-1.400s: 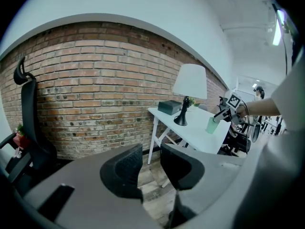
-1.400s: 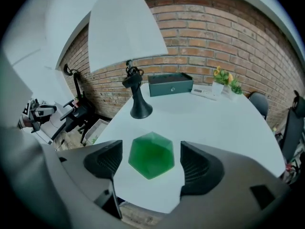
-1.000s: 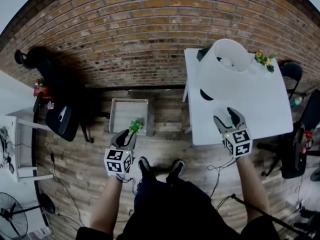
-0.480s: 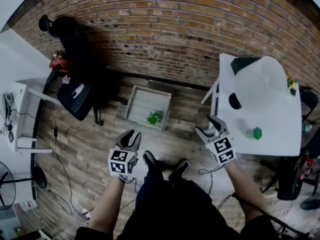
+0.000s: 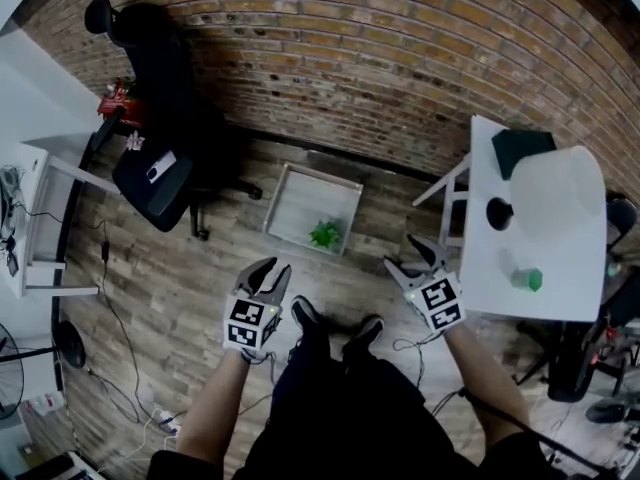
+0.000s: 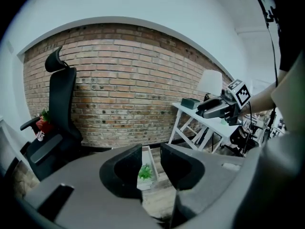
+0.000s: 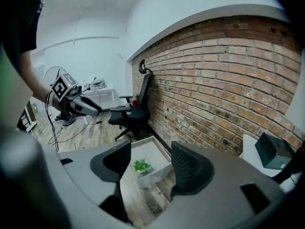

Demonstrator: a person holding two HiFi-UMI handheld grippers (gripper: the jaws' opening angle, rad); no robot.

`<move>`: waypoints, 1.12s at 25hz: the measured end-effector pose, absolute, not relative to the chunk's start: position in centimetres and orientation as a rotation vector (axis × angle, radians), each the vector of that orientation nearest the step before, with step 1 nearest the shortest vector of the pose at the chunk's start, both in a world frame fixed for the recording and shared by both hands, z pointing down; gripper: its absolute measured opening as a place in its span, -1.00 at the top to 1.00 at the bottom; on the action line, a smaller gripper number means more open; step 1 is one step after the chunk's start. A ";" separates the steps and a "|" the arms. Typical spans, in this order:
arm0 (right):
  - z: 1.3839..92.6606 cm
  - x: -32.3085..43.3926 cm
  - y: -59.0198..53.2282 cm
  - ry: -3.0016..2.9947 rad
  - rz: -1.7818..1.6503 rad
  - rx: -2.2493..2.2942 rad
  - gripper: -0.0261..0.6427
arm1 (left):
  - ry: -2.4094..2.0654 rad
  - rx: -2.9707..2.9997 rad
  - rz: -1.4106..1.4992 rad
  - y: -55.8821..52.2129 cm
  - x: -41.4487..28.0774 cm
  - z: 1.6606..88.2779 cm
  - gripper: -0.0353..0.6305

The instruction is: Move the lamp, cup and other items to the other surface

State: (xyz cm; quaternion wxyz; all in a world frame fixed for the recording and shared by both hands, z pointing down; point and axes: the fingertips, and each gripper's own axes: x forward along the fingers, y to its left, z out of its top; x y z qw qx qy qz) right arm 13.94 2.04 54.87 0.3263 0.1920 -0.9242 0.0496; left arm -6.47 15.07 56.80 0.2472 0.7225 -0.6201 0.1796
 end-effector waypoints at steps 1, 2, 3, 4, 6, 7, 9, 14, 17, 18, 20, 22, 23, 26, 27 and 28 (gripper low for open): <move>55.0 13.3 1.9 -2.417 0.129 0.515 0.12 | -1.678 1.992 0.504 14.9 -7.1 57.1 0.54; 55.2 12.6 1.7 -2.418 0.120 0.526 0.12 | -1.658 2.016 0.528 14.7 -7.5 57.5 0.52; 55.4 11.9 1.4 -2.422 0.107 0.536 0.12 | -1.631 2.042 0.559 14.6 -7.9 58.0 0.46; 55.6 11.2 1.2 -2.419 0.103 0.550 0.13 | -1.602 2.070 0.590 14.5 -8.2 58.6 0.38; 56.0 10.1 1.0 -2.399 0.123 0.587 0.13 | -1.542 2.120 0.634 14.2 -8.6 59.8 0.22; 56.1 9.6 0.9 -2.391 0.132 0.602 0.13 | -1.515 2.138 0.646 14.1 -8.9 60.4 0.16; 56.6 8.5 0.8 -2.365 0.161 0.628 0.13 | -1.467 2.165 0.657 13.8 -9.4 61.5 0.11; 58.6 6.6 0.5 -2.320 0.184 0.640 0.13 | -1.357 2.211 0.666 12.6 -10.0 64.6 0.10; 60.5 5.8 0.3 -2.304 0.195 0.621 0.13 | -1.299 2.232 0.707 11.9 -9.7 67.4 0.10; 61.4 5.6 0.2 -2.307 0.201 0.611 0.14 | -1.283 2.238 0.728 11.7 -9.5 68.4 0.09; 63.3 5.5 -0.3 -2.315 0.224 0.598 0.14 | -1.254 2.242 0.767 11.0 -9.0 70.7 0.09; 65.2 5.5 -1.1 -2.322 0.255 0.595 0.14 | -1.226 2.241 0.799 10.3 -8.4 73.1 0.09; 66.2 5.4 -1.7 -2.325 0.266 0.594 0.14 | -1.215 2.240 0.812 9.8 -8.1 74.2 0.08; 69.2 5.0 -3.6 -2.332 0.257 0.562 0.14 | -1.206 2.222 0.852 8.2 -7.9 77.9 0.05; 70.1 4.9 -4.1 -2.336 0.252 0.547 0.14 | -1.203 2.207 0.872 7.8 -7.9 79.2 0.03; 71.0 4.8 -4.4 -2.340 0.254 0.535 0.15 | -1.200 2.190 0.894 7.5 -7.9 80.6 0.02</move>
